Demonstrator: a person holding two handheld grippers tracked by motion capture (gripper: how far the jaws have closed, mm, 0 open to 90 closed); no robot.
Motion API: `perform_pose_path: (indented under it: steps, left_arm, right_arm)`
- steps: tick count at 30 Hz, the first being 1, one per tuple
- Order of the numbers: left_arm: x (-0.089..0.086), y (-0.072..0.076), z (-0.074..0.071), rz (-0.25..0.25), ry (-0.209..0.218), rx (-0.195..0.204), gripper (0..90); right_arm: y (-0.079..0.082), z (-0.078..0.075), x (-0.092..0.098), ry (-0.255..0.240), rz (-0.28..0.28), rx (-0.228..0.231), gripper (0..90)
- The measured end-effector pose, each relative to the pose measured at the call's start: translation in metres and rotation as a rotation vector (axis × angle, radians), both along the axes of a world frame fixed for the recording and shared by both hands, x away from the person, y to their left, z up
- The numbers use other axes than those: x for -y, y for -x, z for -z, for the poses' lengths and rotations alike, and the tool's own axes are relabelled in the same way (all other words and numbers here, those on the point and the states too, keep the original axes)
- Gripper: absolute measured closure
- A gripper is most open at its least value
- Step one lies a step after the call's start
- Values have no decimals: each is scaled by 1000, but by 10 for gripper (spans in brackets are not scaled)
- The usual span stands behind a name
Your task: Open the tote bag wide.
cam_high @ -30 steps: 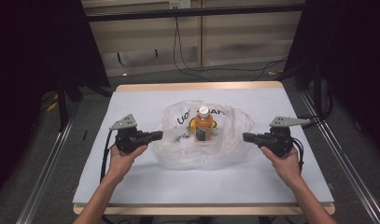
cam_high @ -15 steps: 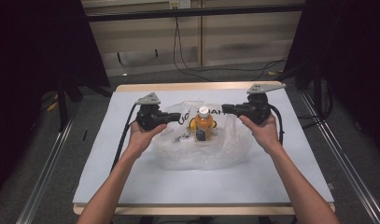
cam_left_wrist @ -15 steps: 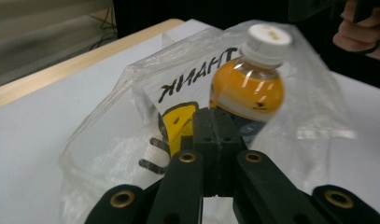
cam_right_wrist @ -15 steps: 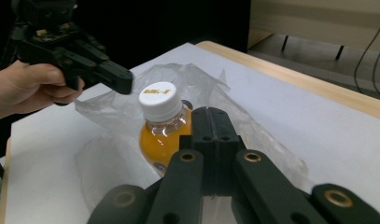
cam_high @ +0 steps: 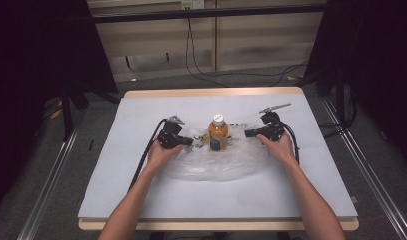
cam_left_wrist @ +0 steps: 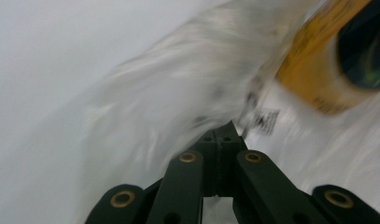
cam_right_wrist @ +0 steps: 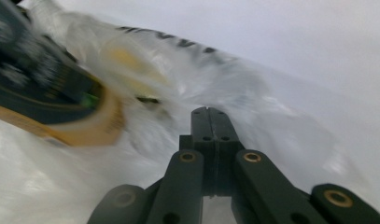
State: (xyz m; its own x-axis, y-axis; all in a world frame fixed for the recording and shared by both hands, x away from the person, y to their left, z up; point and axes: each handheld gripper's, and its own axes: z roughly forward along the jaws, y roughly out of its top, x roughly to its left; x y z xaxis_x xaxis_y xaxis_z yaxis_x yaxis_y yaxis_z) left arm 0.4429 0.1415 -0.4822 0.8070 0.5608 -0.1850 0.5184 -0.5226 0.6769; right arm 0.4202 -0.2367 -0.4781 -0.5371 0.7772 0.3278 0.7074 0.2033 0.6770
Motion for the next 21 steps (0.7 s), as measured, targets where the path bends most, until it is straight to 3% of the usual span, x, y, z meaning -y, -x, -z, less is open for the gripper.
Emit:
perform_pose_path:
  steps: [4, 6, 9, 11, 12, 17, 19, 21]
  left_arm:
    - [-19, 4, 1, -35, -10, 46, 900]
    - [-27, 6, 2, -45, 4, 33, 900]
    - [-36, 10, 0, -44, -19, 41, 900]
    - [-39, 12, -1, -34, -42, 57, 900]
    - [-40, 13, 0, -33, -32, 64, 900]
    - [-41, 17, -3, -45, -50, 62, 900]
    - [-41, 18, -6, -40, -18, 72, 900]
    - [-44, 17, -15, -58, 49, 79, 900]
  right_arm:
    - [5, 12, 12, 13, 25, -14, 900]
    - [9, 13, 18, 19, 28, 4, 900]
    - [14, 12, 27, 49, 39, 19, 900]
    - [18, 11, 33, 71, 47, 31, 900]
    - [20, 10, 34, 86, 44, 39, 900]
    - [24, 8, 33, 130, 31, 55, 900]
    - [23, 4, 33, 128, 27, 61, 900]
    - [22, -5, 33, 92, 17, 86, 900]
